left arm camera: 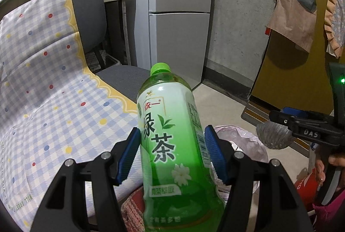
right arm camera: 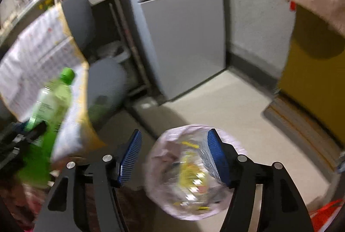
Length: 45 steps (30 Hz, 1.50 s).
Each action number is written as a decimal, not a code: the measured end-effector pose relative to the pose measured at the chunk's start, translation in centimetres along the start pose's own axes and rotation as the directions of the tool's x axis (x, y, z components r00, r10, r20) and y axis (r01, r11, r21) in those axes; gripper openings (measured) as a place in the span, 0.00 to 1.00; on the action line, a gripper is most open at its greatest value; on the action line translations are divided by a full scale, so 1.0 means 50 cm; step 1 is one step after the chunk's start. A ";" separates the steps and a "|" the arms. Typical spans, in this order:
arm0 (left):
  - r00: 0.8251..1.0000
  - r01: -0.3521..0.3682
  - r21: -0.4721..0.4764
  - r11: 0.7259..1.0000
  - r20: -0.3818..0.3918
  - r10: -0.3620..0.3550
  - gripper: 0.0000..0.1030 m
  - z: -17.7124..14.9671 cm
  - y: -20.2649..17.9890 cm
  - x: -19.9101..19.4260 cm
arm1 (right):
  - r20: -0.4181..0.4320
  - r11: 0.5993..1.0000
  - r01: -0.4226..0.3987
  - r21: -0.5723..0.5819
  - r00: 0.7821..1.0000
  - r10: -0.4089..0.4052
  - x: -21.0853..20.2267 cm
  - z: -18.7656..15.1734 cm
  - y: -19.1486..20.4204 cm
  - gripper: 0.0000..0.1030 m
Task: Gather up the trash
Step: 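Drop the foil wrapper into the bin with the right gripper while the left gripper carries the bottle, then open the left gripper to drop the green bottle into the bin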
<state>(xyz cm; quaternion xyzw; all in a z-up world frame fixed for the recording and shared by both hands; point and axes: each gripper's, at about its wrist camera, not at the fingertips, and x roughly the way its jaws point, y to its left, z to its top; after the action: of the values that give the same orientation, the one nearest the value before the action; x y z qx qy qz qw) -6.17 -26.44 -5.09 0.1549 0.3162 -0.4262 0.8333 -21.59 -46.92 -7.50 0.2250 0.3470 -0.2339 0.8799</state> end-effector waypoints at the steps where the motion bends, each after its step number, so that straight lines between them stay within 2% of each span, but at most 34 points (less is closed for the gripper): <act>1: 1.000 -0.001 0.000 1.000 0.001 0.001 0.59 0.000 0.000 -0.001 | -0.001 1.000 -0.010 -0.004 1.000 0.010 -0.001 0.002 0.004 0.63; 6: 1.000 -0.007 -0.007 1.000 0.006 0.007 0.59 -0.003 0.005 -0.006 | 0.005 0.996 0.055 -0.069 0.998 -0.055 0.000 0.002 0.034 0.63; 11: 1.000 0.015 0.000 1.000 0.008 -0.015 0.59 -0.005 -0.006 -0.004 | 0.054 0.999 0.041 -0.036 0.998 -0.039 -0.030 0.011 0.022 0.63; 16: 0.996 0.083 0.072 0.994 0.005 -0.084 0.59 -0.005 -0.069 0.007 | 0.127 0.998 0.061 -0.008 0.990 -0.059 -0.068 0.022 0.003 0.63; 20: 0.985 0.170 0.145 0.975 -0.011 -0.170 0.59 0.004 -0.146 0.024 | 0.159 0.998 0.064 0.028 0.985 -0.068 -0.095 0.027 -0.029 0.63; 25: 0.970 0.244 0.213 0.946 -0.075 -0.233 0.59 0.017 -0.225 0.068 | 0.186 0.994 0.073 0.077 0.979 -0.086 -0.120 0.031 -0.073 0.63; 29: 0.957 0.284 0.217 0.934 -0.123 -0.263 0.59 0.034 -0.259 0.103 | 0.186 0.992 0.079 0.102 0.978 -0.097 -0.119 0.033 -0.098 0.63; 35: 0.967 0.248 0.181 0.952 -0.106 -0.232 0.59 0.042 -0.230 0.106 | 0.163 0.991 0.076 0.113 0.982 -0.094 -0.102 0.026 -0.105 0.63; 40: 0.986 0.164 0.142 0.976 -0.058 -0.157 0.61 0.043 -0.166 0.074 | 0.142 0.995 0.052 0.084 0.988 -0.064 -0.088 0.022 -0.081 0.63; 43: 0.995 0.095 0.116 0.989 -0.021 -0.093 0.72 0.036 -0.124 0.037 | 0.128 0.998 0.026 0.051 0.991 -0.032 -0.084 0.022 -0.046 0.63; 45: 0.999 0.052 0.098 0.994 -0.003 -0.052 0.84 0.030 -0.092 0.010 | 0.115 1.000 0.011 0.023 0.993 -0.014 -0.084 0.020 -0.018 0.66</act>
<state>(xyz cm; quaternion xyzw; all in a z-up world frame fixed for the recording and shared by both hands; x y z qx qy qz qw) -9.05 -30.25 -4.25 0.1875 0.2992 -0.4626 0.8132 -24.32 -47.13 -4.05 0.2187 0.2946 -0.2559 0.8944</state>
